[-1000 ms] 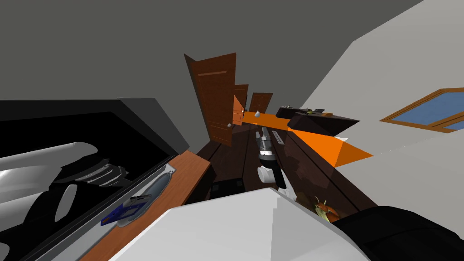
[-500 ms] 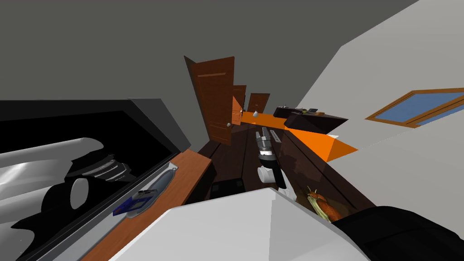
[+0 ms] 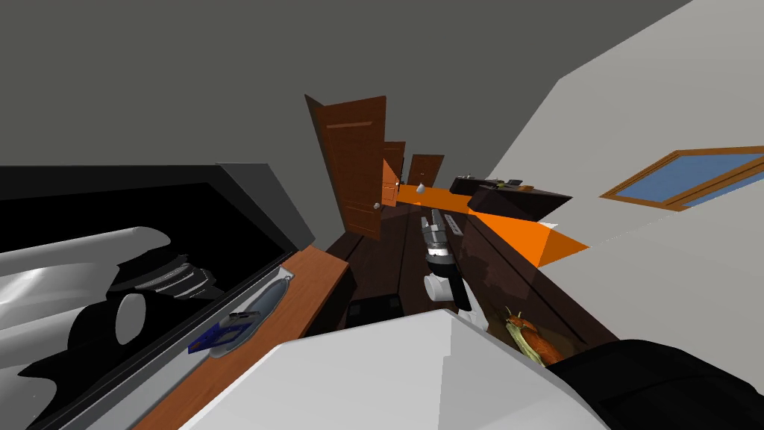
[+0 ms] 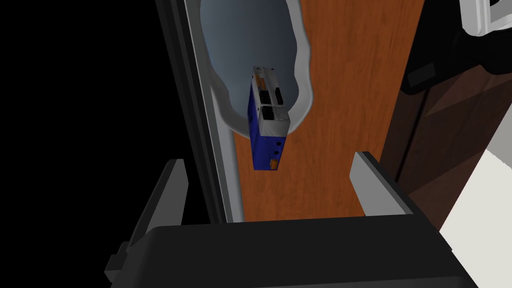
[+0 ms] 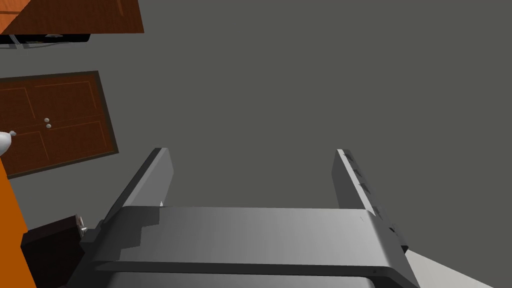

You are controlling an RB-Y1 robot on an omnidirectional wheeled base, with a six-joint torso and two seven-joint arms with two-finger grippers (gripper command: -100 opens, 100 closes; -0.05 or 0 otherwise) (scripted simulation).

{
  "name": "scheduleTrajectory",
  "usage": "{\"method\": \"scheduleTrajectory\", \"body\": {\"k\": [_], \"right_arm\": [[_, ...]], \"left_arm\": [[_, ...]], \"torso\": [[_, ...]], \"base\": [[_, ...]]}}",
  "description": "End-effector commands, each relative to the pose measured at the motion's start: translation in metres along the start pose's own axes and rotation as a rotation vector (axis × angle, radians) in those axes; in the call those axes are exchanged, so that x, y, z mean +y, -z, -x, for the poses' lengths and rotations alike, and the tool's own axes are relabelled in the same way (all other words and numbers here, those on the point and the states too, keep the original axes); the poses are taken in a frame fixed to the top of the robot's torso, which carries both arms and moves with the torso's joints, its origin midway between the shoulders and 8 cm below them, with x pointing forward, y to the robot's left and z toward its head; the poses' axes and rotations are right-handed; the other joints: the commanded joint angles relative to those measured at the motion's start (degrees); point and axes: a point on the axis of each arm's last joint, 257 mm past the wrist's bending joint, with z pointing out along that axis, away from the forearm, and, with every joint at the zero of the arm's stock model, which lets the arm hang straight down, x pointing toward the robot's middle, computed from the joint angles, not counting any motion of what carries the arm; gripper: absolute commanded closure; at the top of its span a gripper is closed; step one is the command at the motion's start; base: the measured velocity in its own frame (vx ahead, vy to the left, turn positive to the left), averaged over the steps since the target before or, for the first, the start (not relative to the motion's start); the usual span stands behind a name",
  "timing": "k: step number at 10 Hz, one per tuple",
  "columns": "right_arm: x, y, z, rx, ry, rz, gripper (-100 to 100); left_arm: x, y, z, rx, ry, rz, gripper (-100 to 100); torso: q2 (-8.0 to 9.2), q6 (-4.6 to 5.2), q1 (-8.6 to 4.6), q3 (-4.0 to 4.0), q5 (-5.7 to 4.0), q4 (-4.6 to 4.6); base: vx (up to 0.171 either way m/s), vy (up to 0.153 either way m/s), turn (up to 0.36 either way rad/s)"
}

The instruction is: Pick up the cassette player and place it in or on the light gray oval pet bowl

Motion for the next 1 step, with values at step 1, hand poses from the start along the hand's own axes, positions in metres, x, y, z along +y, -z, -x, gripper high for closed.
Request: {"method": "scheduleTrajectory", "body": {"k": [1], "right_arm": [[0.0000, 0.0000, 0.0000, 0.000, 0.000, 0.000, 0]], "left_arm": [[0.0000, 0.0000, 0.0000, 0.000, 0.000, 0.000, 0]], "torso": [[0.00, 0.00, 0.00, 0.00, 0.00, 0.00]], "base": [[0.000, 0.000, 0.000]]}}
